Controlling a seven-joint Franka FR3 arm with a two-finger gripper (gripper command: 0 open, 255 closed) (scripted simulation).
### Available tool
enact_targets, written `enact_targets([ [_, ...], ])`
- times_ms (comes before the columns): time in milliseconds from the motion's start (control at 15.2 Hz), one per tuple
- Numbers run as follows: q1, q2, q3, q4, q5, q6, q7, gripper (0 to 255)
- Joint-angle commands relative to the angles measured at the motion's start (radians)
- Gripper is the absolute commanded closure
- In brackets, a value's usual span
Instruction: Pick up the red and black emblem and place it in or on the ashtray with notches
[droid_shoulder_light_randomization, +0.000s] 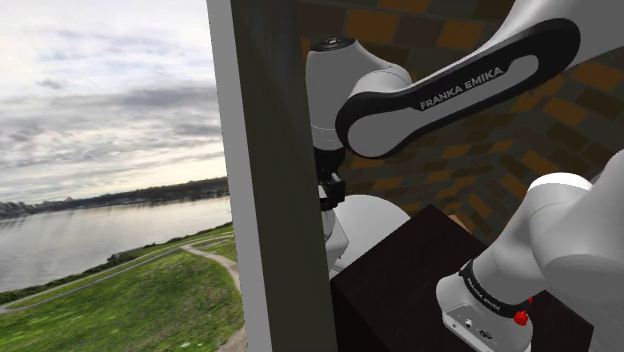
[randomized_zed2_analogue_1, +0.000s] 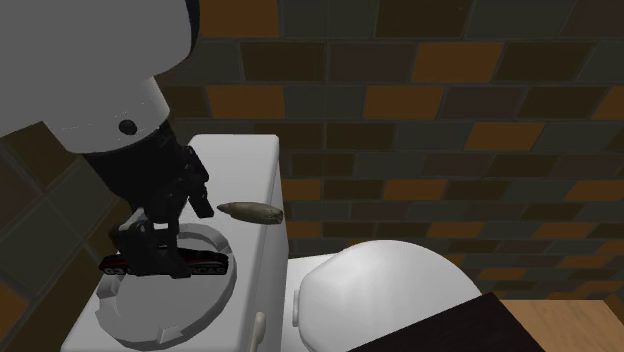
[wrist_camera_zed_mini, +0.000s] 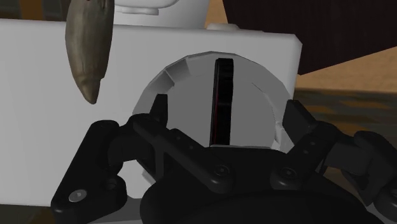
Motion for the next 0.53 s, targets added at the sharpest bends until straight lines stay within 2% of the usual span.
enact_targets([
  [0,0.004,-0.028,0.002,0.039,0.009,-0.067,-0.004,0],
  [66,0.005,-0.038,0.002,0.057,0.012,-0.096,-0.006,0],
  [462,0.005,-0.038,0.002,0.057,0.012,-0.096,-0.006,0],
])
